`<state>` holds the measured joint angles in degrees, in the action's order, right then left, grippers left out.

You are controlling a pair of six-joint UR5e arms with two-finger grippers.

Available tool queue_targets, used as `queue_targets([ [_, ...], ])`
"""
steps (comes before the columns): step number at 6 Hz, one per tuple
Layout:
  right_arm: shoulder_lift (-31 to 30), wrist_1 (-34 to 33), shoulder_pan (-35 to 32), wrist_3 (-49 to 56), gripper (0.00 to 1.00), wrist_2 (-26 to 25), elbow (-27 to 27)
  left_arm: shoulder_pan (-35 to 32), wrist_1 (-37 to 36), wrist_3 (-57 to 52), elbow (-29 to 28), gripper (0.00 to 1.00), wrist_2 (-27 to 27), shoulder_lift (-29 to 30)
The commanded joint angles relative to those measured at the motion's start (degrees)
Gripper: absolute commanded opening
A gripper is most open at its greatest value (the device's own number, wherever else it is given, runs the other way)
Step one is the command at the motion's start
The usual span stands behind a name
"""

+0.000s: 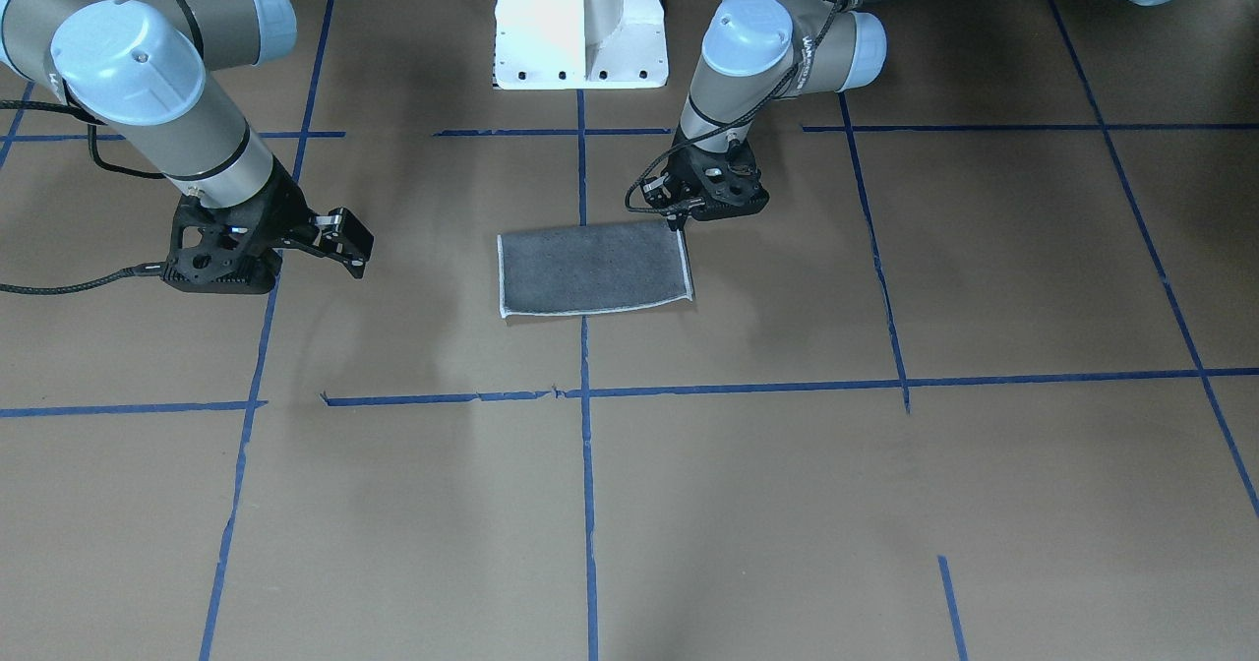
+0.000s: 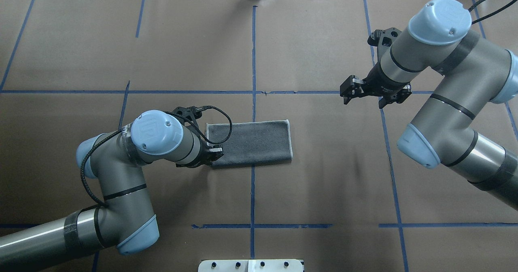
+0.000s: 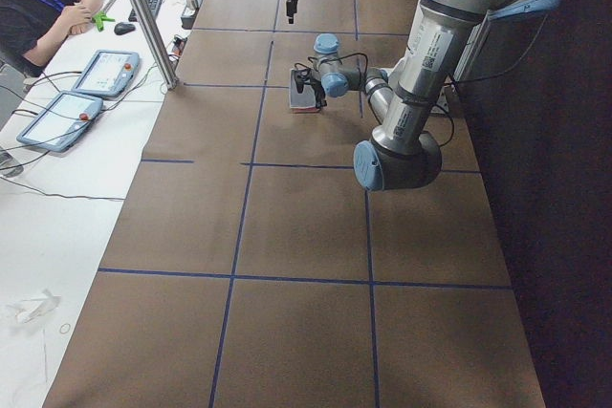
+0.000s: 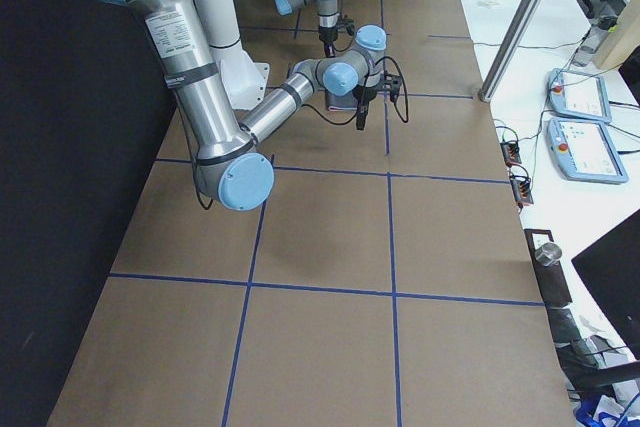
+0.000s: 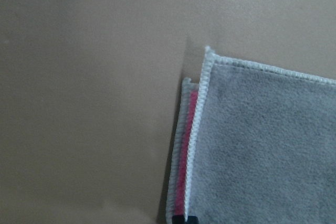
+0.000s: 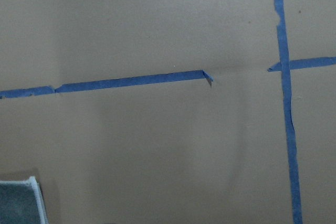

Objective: Fold towel twice with both arms
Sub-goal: 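Fold the held strip end over toward the other end with the left gripper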

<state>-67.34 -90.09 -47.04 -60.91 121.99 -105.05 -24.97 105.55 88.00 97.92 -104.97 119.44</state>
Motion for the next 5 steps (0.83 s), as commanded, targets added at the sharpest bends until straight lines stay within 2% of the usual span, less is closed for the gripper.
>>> queue_targets([
  [1, -0.6, 0.0, -0.2, 0.1, 1.00, 0.3, -0.4, 0.0, -4.5, 0.4, 0.5, 0.00, 0.0, 3.9],
  [2, -1.4, 0.1, -0.2, 0.2, 1.00, 0.5, -0.9, 0.0, -10.7, 1.6, -0.3, 0.00, 0.2, 9.7],
  [3, -2.7, 0.4, -0.7, 1.8, 1.00, 1.0, -1.6, 0.1, -11.6, 4.1, -3.1, 0.00, 0.3, 14.3],
  [4, -4.2, 0.4, -1.5, 5.9, 1.00, 1.0, -1.8, 0.2, -11.6, 6.2, -10.9, 0.00, 1.1, 21.5],
  [5, -4.8, 0.6, -1.7, 6.3, 1.00, 1.1, -1.8, 0.2, -11.4, 7.2, -21.2, 0.00, 3.1, 29.5],
])
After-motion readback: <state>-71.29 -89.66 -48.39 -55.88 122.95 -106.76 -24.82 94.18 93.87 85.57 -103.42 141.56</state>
